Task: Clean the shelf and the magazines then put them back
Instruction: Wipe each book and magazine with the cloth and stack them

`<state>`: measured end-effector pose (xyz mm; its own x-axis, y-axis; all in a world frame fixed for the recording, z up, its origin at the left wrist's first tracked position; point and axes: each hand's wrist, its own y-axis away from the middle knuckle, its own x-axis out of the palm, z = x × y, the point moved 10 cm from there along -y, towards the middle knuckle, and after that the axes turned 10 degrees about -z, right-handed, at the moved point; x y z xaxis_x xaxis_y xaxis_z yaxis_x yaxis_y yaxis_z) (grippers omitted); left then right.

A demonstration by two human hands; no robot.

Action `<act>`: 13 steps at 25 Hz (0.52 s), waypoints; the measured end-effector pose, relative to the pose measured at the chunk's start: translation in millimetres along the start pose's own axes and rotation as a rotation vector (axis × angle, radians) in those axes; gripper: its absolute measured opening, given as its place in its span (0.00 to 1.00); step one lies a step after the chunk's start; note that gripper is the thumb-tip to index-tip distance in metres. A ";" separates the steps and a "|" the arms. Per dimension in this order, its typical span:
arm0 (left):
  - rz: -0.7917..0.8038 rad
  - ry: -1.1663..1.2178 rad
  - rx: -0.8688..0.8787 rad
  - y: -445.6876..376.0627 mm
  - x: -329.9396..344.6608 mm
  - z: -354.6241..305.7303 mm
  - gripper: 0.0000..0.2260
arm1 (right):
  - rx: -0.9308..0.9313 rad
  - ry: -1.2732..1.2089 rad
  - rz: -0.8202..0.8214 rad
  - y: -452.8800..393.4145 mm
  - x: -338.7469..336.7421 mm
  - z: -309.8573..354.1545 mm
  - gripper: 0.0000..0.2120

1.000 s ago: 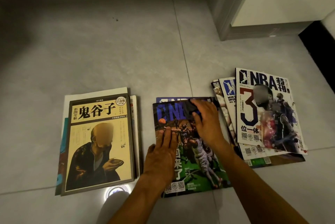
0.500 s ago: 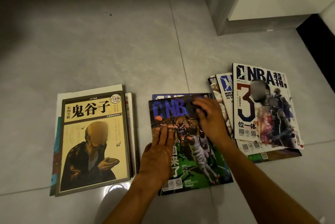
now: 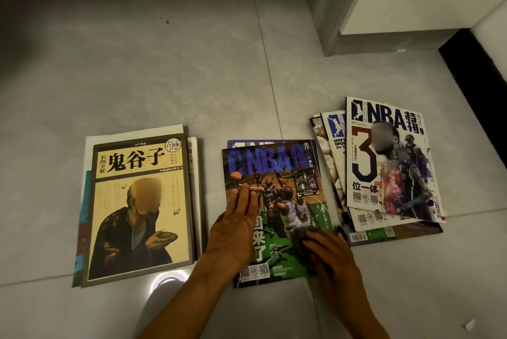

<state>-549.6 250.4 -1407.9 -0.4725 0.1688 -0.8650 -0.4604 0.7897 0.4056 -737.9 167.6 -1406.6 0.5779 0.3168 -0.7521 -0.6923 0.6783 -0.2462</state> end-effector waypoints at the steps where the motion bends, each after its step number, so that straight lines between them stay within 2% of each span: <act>1: 0.009 0.014 -0.004 0.6 1.0 -0.1 0.50 | -0.040 0.032 0.001 14.7 -1.5 2.8 0.16; 3: -0.028 0.108 -0.026 3.7 0.6 0.2 0.52 | -0.079 0.113 -0.004 27.0 -0.9 8.4 0.17; 5: -0.148 0.272 -0.090 12.6 -2.3 1.5 0.52 | -0.080 0.201 -0.006 23.6 6.1 19.4 0.20; 9: -0.501 0.781 -0.244 36.2 -16.8 9.1 0.39 | -0.157 0.276 0.082 0.3 35.7 59.6 0.20; 11: -0.547 0.958 -0.360 36.3 -19.4 23.3 0.38 | -0.159 0.303 0.112 -17.6 41.0 63.0 0.22; 13: -0.514 0.988 -0.424 34.7 -20.1 27.1 0.37 | -0.061 0.298 0.091 -29.7 39.0 53.9 0.23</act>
<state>-535.7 290.4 -1384.5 -0.4489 -0.7842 -0.4284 -0.8889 0.3426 0.3042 -671.5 195.5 -1395.7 0.3667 0.1603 -0.9164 -0.7654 0.6119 -0.1993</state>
